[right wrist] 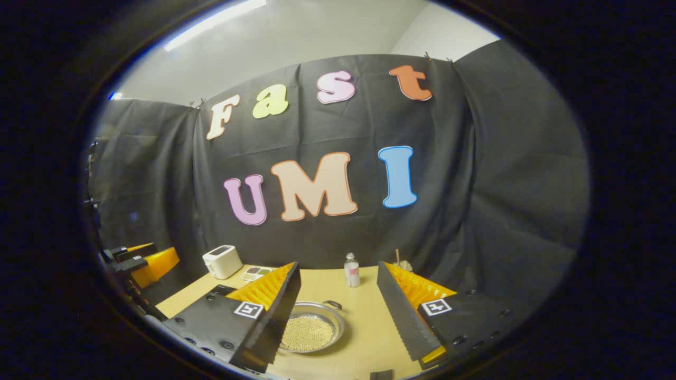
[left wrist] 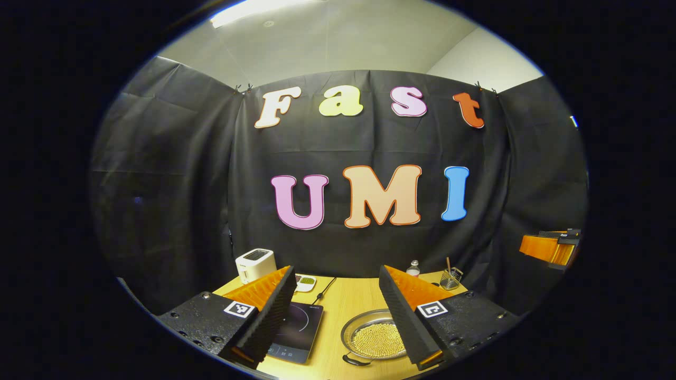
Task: First push the handle of the pot to place it horizontally, then grasp the pot with both hands and set it on the induction cooktop.
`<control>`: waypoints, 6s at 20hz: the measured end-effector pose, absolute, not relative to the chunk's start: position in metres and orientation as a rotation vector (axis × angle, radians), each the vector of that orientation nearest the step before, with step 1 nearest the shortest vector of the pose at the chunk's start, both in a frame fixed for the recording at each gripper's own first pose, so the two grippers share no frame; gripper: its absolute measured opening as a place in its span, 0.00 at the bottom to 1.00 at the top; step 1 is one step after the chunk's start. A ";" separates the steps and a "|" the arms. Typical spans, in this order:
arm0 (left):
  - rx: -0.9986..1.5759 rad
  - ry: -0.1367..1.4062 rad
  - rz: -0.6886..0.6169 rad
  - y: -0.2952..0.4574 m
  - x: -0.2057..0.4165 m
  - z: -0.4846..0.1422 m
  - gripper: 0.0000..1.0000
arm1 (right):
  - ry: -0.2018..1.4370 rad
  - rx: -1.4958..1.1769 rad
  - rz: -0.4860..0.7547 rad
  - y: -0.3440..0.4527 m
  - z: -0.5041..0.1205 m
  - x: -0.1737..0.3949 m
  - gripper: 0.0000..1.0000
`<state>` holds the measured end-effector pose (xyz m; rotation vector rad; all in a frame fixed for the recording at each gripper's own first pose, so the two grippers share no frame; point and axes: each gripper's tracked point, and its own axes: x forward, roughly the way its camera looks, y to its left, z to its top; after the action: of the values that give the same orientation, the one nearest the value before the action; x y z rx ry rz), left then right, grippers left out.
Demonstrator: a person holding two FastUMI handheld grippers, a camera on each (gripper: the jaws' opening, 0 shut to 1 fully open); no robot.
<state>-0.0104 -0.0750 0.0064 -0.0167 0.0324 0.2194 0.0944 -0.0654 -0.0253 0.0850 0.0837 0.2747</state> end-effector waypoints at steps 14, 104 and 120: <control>-0.029 0.060 0.315 -0.030 -0.012 -0.010 0.95 | 0.126 0.011 0.366 -0.015 -0.056 0.109 0.11; -0.157 0.385 0.138 0.167 0.032 -0.185 0.97 | 1.197 0.470 0.060 0.238 -0.411 0.073 0.57; -0.191 0.658 -0.031 0.059 0.056 -0.230 0.96 | 1.099 0.426 0.047 0.044 -0.348 0.114 1.00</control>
<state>0.0564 0.0586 -0.2296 -0.1910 0.6579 -0.0312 0.1144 0.0436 -0.3477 0.4259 1.0995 0.0469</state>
